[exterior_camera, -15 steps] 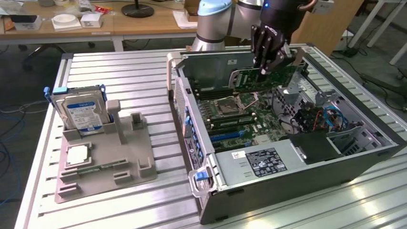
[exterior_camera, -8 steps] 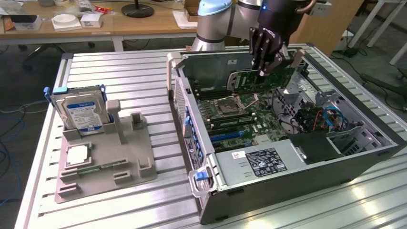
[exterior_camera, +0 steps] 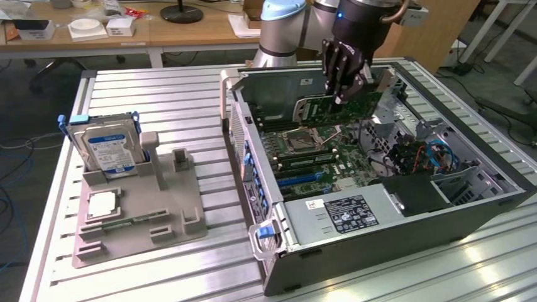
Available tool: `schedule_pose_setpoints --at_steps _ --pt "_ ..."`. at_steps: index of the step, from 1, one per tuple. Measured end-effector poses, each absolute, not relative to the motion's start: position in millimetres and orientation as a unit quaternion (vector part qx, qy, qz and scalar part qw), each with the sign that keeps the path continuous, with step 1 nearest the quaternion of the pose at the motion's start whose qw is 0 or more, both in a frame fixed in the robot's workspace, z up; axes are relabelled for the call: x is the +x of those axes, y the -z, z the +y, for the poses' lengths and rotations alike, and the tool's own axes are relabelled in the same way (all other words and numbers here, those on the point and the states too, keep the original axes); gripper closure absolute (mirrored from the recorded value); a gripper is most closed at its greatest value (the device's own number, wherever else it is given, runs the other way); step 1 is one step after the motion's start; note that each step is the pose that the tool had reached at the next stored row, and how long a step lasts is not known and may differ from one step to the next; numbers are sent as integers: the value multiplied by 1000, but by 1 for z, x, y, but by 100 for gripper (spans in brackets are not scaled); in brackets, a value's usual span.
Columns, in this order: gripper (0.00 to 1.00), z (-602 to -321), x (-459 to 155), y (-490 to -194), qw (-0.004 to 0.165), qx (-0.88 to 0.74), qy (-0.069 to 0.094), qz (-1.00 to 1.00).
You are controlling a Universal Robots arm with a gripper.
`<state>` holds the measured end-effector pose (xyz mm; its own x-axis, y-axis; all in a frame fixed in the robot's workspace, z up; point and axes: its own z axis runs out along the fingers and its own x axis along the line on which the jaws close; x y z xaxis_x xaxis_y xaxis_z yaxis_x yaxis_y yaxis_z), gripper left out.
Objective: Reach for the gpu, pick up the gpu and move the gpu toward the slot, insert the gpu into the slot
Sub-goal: 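Insert the gpu into the slot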
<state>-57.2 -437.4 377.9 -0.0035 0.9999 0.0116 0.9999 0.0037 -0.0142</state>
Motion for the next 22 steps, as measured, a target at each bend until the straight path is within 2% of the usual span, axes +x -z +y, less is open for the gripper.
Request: schedule_pose_setpoints --at_steps 22 --pt "74 -437 -78 -369 9 -704 -1 -710"
